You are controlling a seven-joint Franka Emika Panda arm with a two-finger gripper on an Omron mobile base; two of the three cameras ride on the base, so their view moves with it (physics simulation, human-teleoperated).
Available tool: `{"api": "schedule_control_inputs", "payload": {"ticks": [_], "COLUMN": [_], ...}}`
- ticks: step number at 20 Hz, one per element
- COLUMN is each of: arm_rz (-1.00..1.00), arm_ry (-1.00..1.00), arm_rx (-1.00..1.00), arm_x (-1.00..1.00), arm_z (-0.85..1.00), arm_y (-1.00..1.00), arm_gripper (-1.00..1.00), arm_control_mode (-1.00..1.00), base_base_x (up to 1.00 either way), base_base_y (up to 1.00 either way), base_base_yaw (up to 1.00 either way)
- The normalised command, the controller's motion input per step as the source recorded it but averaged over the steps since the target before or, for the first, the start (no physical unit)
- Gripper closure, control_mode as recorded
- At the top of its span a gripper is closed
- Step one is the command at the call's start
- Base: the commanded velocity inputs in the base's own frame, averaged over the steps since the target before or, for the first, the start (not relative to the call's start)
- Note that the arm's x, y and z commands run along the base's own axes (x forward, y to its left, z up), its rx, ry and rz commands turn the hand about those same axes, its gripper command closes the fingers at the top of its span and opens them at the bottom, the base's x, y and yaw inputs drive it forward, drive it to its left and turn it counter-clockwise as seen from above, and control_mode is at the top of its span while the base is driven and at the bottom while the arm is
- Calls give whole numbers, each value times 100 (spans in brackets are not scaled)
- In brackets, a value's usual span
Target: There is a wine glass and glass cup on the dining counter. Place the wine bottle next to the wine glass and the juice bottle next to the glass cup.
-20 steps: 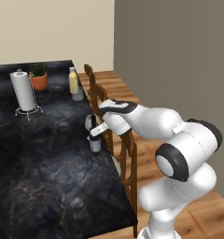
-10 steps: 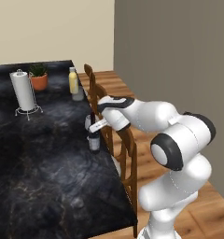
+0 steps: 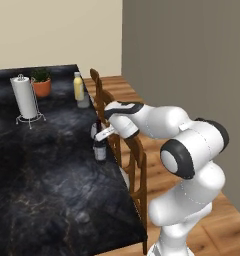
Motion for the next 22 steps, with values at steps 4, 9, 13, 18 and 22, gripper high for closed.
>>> {"api": "schedule_control_inputs", "payload": {"ticks": [4, 9, 13, 18, 22], "arm_rz": [1, 1, 1, 0, 0], "arm_ry": [-11, -9, -6, -1, -3], "arm_rx": [0, 0, -2, -3, -5], "arm_x": [0, 4, 0, 7, 1], "arm_z": [-32, -35, -45, -47, -47], "arm_y": [1, 4, 8, 2, 7], "arm_gripper": [100, 100, 100, 100, 100], "arm_control_mode": [-100, -100, -100, -100, -100], "base_base_x": [0, 0, 0, 0, 0], "base_base_y": [0, 0, 0, 0, 0], "base_base_yaw": [0, 0, 0, 0, 0]}}
